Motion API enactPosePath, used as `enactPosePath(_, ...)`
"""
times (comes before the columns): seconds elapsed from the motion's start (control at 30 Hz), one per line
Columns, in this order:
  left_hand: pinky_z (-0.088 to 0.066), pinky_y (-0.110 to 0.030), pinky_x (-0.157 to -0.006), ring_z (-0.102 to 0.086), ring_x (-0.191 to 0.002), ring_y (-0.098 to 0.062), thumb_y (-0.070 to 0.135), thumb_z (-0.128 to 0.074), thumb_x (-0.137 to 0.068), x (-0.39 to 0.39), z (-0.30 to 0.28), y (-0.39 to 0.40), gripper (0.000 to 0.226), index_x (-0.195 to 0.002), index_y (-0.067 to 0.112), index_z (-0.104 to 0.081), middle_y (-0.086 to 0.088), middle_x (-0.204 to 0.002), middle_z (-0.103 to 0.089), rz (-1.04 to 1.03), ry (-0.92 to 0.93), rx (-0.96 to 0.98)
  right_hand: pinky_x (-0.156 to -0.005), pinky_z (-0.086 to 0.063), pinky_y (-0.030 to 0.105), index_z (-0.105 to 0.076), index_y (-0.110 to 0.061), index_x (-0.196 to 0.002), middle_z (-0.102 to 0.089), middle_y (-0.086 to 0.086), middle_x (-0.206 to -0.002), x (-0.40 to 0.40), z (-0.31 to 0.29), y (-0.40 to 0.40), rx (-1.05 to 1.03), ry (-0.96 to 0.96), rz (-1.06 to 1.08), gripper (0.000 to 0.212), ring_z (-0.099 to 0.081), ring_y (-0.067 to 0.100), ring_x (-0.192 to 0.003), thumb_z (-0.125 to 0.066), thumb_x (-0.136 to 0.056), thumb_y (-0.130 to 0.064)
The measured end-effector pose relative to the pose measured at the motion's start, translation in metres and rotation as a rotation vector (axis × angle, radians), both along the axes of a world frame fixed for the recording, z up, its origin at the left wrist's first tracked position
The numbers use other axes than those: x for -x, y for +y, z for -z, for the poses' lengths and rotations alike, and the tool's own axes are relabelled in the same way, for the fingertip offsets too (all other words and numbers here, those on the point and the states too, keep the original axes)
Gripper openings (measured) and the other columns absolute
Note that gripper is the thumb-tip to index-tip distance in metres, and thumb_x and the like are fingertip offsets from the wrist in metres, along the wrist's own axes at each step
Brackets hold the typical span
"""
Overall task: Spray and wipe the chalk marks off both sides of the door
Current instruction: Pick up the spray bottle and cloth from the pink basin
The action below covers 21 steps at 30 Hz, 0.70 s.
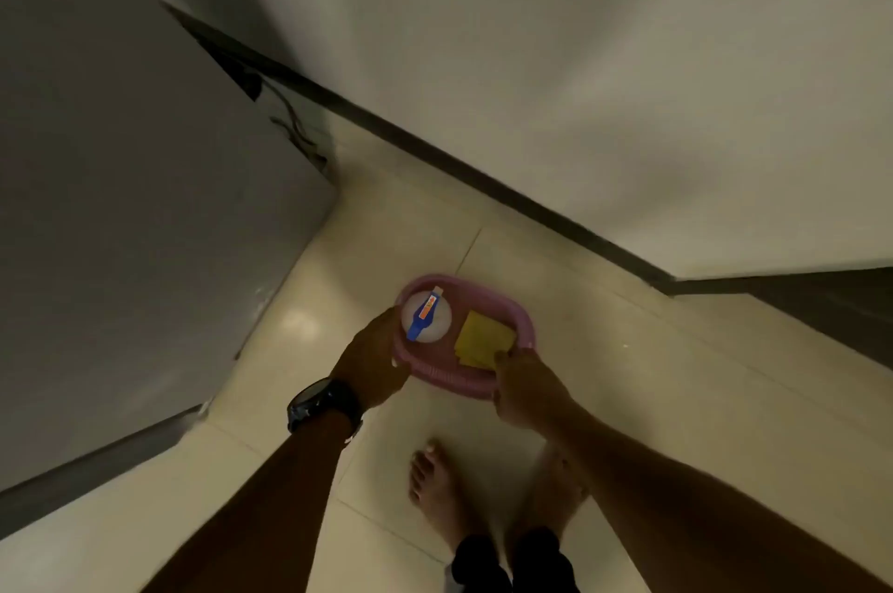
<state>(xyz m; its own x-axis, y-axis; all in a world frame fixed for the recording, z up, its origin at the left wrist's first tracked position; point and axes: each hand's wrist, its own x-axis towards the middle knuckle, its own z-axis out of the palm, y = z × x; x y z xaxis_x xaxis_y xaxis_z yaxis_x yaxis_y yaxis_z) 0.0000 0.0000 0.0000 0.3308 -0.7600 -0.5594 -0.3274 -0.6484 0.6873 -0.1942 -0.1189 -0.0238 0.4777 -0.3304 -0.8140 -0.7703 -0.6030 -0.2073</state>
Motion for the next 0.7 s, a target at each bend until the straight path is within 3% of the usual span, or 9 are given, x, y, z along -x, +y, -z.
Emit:
enactPosePath(0.07, -0.053, -0.034, -0.103, -0.060, -0.123, -0.020, 0.003, -0.077, -0.085, 0.003, 0.040, 0.005, 0.066, -0.144, 0.011, -0.049, -0.007, -0.134, -0.062, -0.073, -0.017, 0.039, -0.103, -0.047, 0.042, -0.045, -0.003, -0.140, -0.048, 0.020, -0.138, -0.008, 0.036, -0.004, 0.022, 0.008, -0.017, 0.051, -0.045, 0.038, -0.131, -0.055, -0.092, -0.019)
enactPosePath(0.17, -0.051, -0.026, -0.100, -0.060, -0.118, -0.015, -0.002, -0.080, -0.080, 0.015, 0.083, 0.002, 0.071, -0.144, 0.009, -0.051, 0.000, -0.130, -0.062, -0.151, -0.060, 0.080, -0.102, -0.049, 0.044, -0.049, -0.005, -0.136, -0.051, 0.017, -0.137, -0.016, 0.082, -0.010, 0.063, 0.063, -0.044, 0.045, -0.043, 0.037, -0.134, -0.055, -0.094, -0.021)
enactPosePath(0.3, -0.053, -0.016, -0.092, -0.062, -0.110, -0.012, 0.001, -0.077, -0.085, 0.029, 0.119, -0.003, 0.057, -0.138, 0.012, -0.058, -0.002, -0.122, -0.068, -0.355, -0.063, 0.136, -0.103, -0.046, 0.044, -0.054, -0.008, -0.135, -0.053, 0.014, -0.139, -0.019, 0.124, -0.001, 0.129, 0.117, -0.117, 0.037, -0.041, 0.037, -0.138, -0.048, -0.099, -0.016)
enactPosePath(0.37, -0.056, -0.021, -0.091, -0.064, -0.103, -0.014, 0.003, -0.078, -0.084, 0.033, 0.135, -0.005, 0.053, -0.134, 0.010, -0.061, -0.002, -0.116, -0.068, -0.402, -0.055, 0.123, -0.105, -0.044, 0.047, -0.056, -0.011, -0.136, -0.054, 0.013, -0.139, -0.019, 0.141, 0.003, 0.157, 0.133, -0.139, 0.037, -0.038, 0.037, -0.140, -0.041, -0.102, -0.013)
enactPosePath(0.43, -0.057, -0.021, -0.089, -0.063, -0.094, -0.014, 0.004, -0.078, -0.085, 0.035, 0.142, -0.008, 0.049, -0.132, 0.008, -0.063, 0.001, -0.106, -0.067, -0.438, -0.059, 0.125, -0.101, -0.047, 0.048, -0.058, -0.011, -0.133, -0.057, 0.014, -0.134, -0.019, 0.154, 0.006, 0.200, 0.134, -0.168, 0.038, -0.038, 0.038, -0.138, -0.035, -0.103, -0.010)
enactPosePath(0.53, -0.050, -0.005, -0.084, -0.062, -0.092, -0.011, 0.009, -0.078, -0.086, 0.033, 0.142, -0.011, 0.049, -0.132, 0.006, -0.062, 0.003, -0.103, -0.065, -0.483, -0.059, 0.136, -0.095, -0.052, 0.044, -0.063, -0.009, -0.127, -0.062, 0.014, -0.127, -0.019, 0.157, 0.005, 0.232, 0.073, -0.164, 0.038, -0.047, 0.037, -0.131, -0.034, -0.103, -0.009)
enactPosePath(0.7, -0.057, -0.029, -0.093, -0.065, -0.099, -0.012, 0.019, -0.077, -0.088, 0.032, 0.097, -0.008, 0.043, -0.129, 0.011, -0.064, 0.004, -0.106, -0.068, -0.417, -0.046, 0.140, -0.092, -0.052, 0.045, -0.053, -0.001, -0.132, -0.059, 0.019, -0.127, -0.018, 0.114, -0.002, 0.162, -0.084, 0.036, 0.037, -0.060, 0.038, -0.116, -0.049, -0.096, -0.009)
